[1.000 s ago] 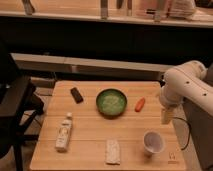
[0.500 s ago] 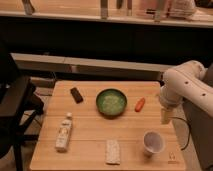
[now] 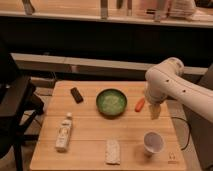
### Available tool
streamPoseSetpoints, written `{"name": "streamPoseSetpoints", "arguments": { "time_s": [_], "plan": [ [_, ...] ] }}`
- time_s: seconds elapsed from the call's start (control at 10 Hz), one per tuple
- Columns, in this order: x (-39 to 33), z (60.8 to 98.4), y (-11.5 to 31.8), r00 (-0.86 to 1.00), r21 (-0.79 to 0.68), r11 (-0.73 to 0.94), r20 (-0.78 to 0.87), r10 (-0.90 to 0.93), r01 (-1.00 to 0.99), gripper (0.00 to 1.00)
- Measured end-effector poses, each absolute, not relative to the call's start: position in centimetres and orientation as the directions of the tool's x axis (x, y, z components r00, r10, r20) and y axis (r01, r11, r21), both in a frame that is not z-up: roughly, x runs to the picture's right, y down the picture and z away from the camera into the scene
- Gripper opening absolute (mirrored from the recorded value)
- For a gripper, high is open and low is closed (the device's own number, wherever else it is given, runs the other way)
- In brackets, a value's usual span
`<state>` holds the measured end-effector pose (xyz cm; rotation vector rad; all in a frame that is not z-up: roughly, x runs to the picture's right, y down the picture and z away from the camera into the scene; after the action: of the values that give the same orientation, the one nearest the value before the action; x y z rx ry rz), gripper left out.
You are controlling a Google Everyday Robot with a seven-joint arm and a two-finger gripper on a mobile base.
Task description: Drag the ceramic bowl in a circle
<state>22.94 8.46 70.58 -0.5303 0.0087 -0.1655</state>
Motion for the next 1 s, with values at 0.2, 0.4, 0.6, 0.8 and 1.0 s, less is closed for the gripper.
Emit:
{"name": "streamPoseSetpoints", "arguments": {
  "time_s": [0.2,0.4,0.6,0.8,1.0],
  "plan": [
    [21.6,71.3,8.4,0.975,-0.495,0.841,0.062,-0.214,0.217,0.80],
    [19.1,71.9,8.1,0.956,-0.478,0.830,0.096,-0.278,0.289,0.80],
    [18.3,72.3,8.0,0.939,-0.465,0.817,0.119,-0.323,0.341,0.80],
    [17.9,72.8,8.1,0.923,-0.457,0.803,0.143,-0.357,0.382,0.80],
    [17.0,73.4,8.5,0.906,-0.448,0.789,0.174,-0.385,0.421,0.80]
  ]
}}
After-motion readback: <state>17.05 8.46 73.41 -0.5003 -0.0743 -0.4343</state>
